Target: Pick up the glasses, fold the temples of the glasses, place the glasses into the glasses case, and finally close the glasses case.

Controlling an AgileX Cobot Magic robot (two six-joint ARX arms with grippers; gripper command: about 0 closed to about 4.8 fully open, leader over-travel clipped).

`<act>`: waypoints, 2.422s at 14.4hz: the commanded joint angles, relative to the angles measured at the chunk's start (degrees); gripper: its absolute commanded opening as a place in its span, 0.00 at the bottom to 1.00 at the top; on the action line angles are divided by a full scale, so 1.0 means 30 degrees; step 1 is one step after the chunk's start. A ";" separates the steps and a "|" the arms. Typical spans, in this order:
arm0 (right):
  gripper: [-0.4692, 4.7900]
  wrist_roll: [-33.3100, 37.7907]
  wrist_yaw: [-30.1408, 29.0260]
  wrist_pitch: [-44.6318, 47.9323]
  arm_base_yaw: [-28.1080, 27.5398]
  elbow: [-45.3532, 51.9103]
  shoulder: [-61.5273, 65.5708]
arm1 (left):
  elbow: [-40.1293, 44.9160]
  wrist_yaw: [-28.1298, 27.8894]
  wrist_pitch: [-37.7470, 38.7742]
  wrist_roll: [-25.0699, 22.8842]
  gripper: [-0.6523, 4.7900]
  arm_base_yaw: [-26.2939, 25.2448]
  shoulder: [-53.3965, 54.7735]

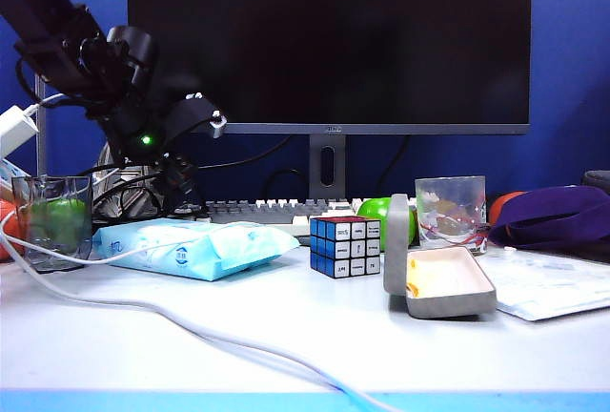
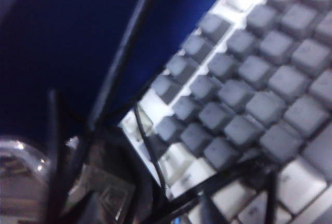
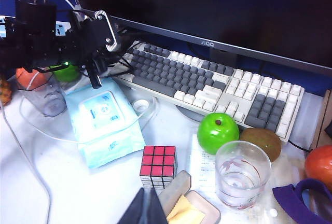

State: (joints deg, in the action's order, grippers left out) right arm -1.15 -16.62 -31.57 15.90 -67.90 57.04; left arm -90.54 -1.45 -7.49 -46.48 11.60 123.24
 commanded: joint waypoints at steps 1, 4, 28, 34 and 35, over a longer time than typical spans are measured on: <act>0.09 -0.0066 -0.0080 0.0423 0.0007 -0.0058 0.0291 | -0.0022 0.0423 0.0036 0.0138 0.59 -0.0197 0.0313; 0.09 -0.0073 -0.0080 0.0707 0.0007 -0.0058 0.0313 | -0.0015 0.0568 0.0058 0.0313 0.25 -0.0197 0.0393; 0.09 -0.0131 -0.5792 0.2193 0.0007 -0.0095 0.0248 | -0.0248 1.1351 0.6564 1.7311 0.11 0.1741 -0.8524; 0.09 0.1967 -0.9260 0.7584 0.0007 -0.0095 0.0284 | -0.0248 1.8870 0.4852 2.4749 0.11 0.2470 -0.9165; 0.09 0.2608 -0.9938 0.8990 0.0015 -0.0095 0.0313 | -0.0248 1.8892 0.4714 2.4778 0.11 0.3082 -0.9187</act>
State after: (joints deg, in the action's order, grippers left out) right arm 4.27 -44.27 -9.54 15.90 -67.90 58.11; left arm -90.89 54.39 8.05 27.64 19.73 96.27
